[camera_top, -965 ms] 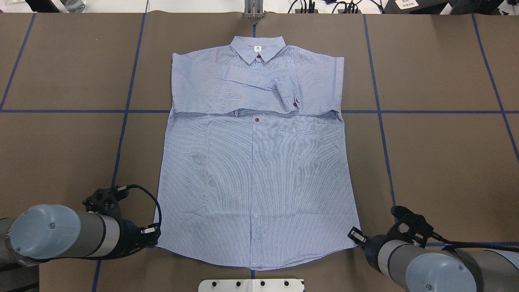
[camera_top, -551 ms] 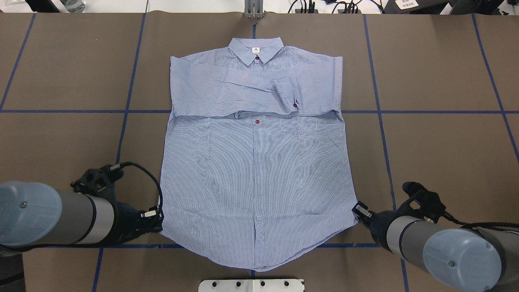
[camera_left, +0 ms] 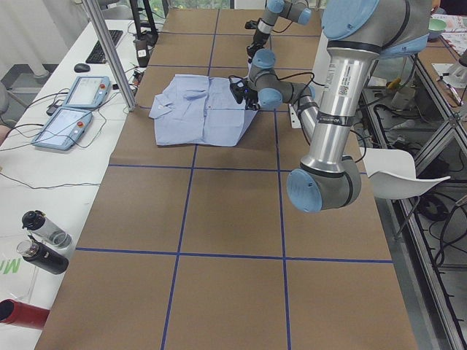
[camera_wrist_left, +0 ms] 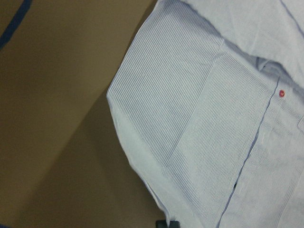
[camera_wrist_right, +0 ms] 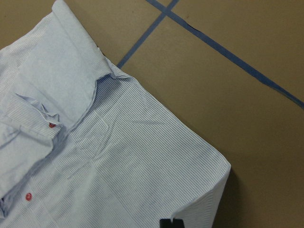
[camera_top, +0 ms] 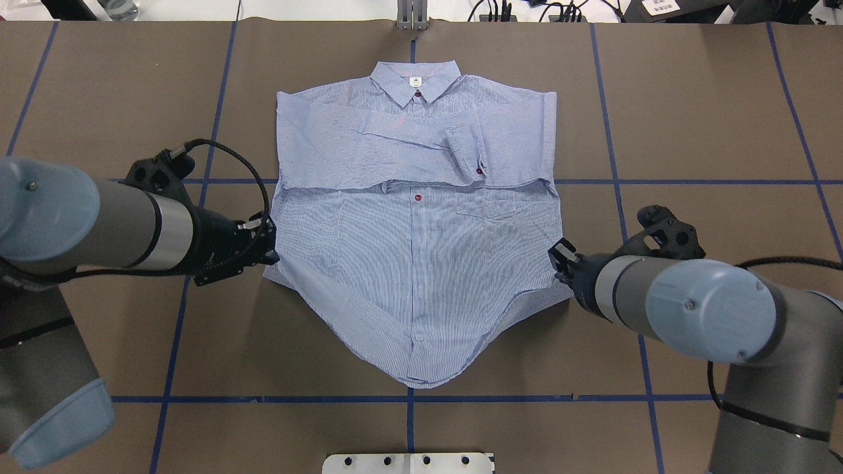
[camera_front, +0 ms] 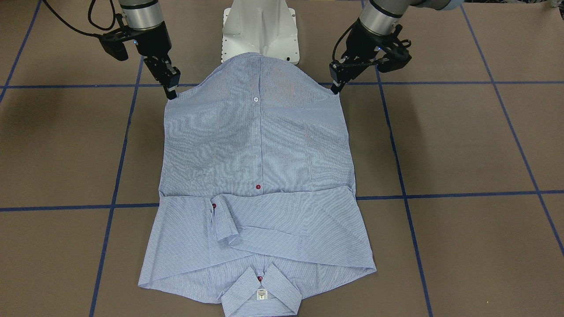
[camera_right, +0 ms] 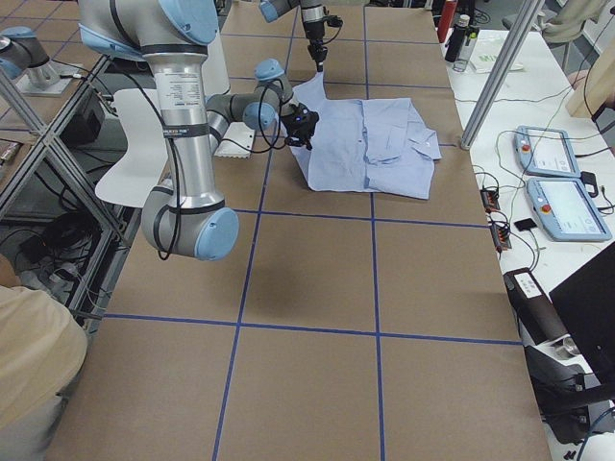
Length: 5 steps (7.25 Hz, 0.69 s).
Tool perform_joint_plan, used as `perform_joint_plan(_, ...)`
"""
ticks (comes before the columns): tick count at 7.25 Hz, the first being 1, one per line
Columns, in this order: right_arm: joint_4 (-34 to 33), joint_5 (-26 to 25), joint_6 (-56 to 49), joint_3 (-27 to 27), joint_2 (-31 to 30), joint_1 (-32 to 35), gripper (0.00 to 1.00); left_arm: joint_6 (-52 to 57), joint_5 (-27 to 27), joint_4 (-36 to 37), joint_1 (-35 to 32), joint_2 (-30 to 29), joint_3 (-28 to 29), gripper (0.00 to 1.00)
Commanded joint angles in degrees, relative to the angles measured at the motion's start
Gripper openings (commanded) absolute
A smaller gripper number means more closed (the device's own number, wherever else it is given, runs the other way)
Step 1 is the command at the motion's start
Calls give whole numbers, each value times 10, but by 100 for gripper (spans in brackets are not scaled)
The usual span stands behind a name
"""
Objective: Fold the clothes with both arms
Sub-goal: 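Lift the hem with both grippers and fold it toward the collar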
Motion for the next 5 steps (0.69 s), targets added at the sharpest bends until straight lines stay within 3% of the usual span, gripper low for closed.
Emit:
perform_joint_plan(1,-73,12,-12,-32,73,68,0,0,-18,-1,-56,-12,16,0)
perform_joint_plan(5,-54,7,-10,-64,85,137,0,2,-42,-12,-113,-60,103,0)
